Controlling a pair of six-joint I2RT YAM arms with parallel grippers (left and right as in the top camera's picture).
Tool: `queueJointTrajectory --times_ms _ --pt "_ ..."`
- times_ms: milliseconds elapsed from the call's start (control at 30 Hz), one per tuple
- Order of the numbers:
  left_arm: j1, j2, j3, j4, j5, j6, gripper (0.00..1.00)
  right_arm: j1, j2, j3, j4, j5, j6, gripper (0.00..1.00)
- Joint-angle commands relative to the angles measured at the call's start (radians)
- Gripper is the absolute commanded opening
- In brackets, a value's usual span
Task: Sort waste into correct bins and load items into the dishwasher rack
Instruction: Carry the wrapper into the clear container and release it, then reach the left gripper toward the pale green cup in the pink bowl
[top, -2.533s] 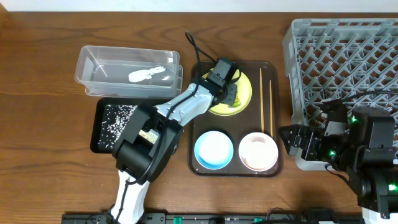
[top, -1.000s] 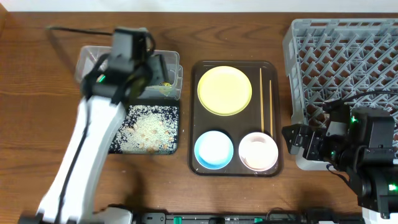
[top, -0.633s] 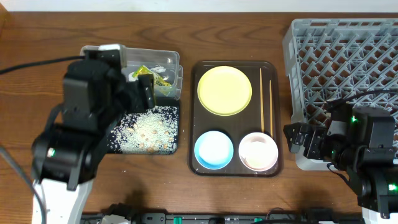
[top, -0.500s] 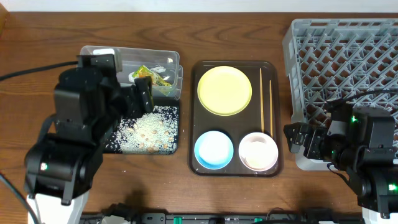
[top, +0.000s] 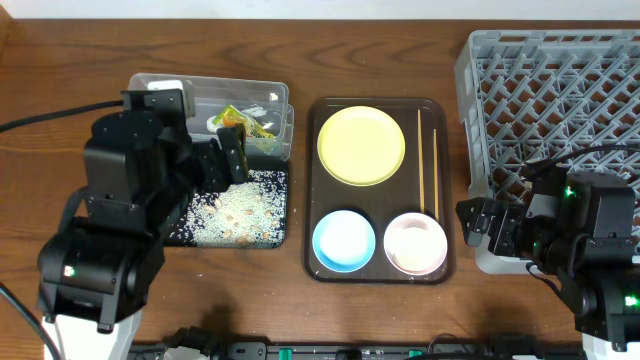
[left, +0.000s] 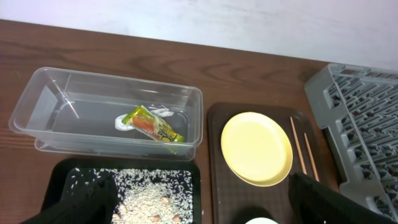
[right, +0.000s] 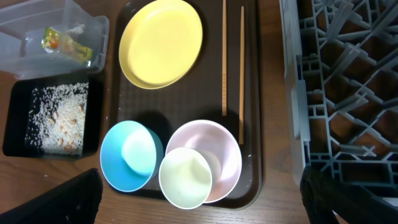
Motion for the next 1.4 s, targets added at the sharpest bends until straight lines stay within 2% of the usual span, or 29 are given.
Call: queueJointTrajectory --times_ms 0,133,200,267,400,500,600,667,833,1067,1167,1233,1367 --pt "-0.001 0.005 0.003 0.000 0.026 -0.006 0.89 -0.014 -0.003 0.016 0.001 0.006 0.009 0.99" --pt "-0.002 0.009 0.000 -0.031 0.266 -0.157 0.89 -0.014 -0.003 0.016 0.012 0.006 0.009 0.99" --pt "-0.020 0.034 -0.003 -0.004 0.379 -0.179 0.89 -0.014 -0.003 0.016 0.063 0.006 0.010 0.99" --pt "-0.066 0.079 -0.003 -0.021 0.418 -0.179 0.80 -0.014 -0.003 0.016 0.077 -0.007 0.013 0.99" --pt "-0.236 0.220 -0.003 -0.103 0.370 -0.171 0.69 -0.014 -0.003 0.016 0.072 -0.009 0.026 0.99" --pt "-0.383 0.349 -0.003 -0.102 0.299 -0.172 0.63 -0.014 -0.003 0.016 0.061 -0.009 0.063 0.99" --pt "-0.494 0.476 -0.003 -0.084 0.222 -0.203 0.62 -0.014 -0.003 0.016 0.042 -0.003 0.065 0.99" --pt "-0.545 0.555 -0.003 -0.052 0.224 -0.223 0.62 -0.014 -0.003 0.016 0.012 0.026 0.066 0.99" --pt "-0.628 0.701 -0.003 0.000 0.225 -0.261 0.52 -0.014 -0.003 0.016 -0.039 0.137 0.150 0.99" --pt "-0.680 0.799 -0.003 0.071 0.225 -0.300 0.50 -0.014 -0.003 0.016 -0.042 0.151 0.193 0.99" --pt "-0.696 0.829 -0.003 0.086 0.225 -0.315 0.44 -0.014 -0.003 0.016 -0.044 0.151 0.193 0.99" --pt "-0.703 0.844 -0.004 0.085 0.225 -0.317 0.39 -0.014 -0.003 0.016 -0.050 0.151 0.193 0.99" --pt "-0.706 0.853 -0.004 0.085 0.225 -0.317 0.19 -0.014 -0.003 0.016 -0.054 0.151 0.193 0.99"
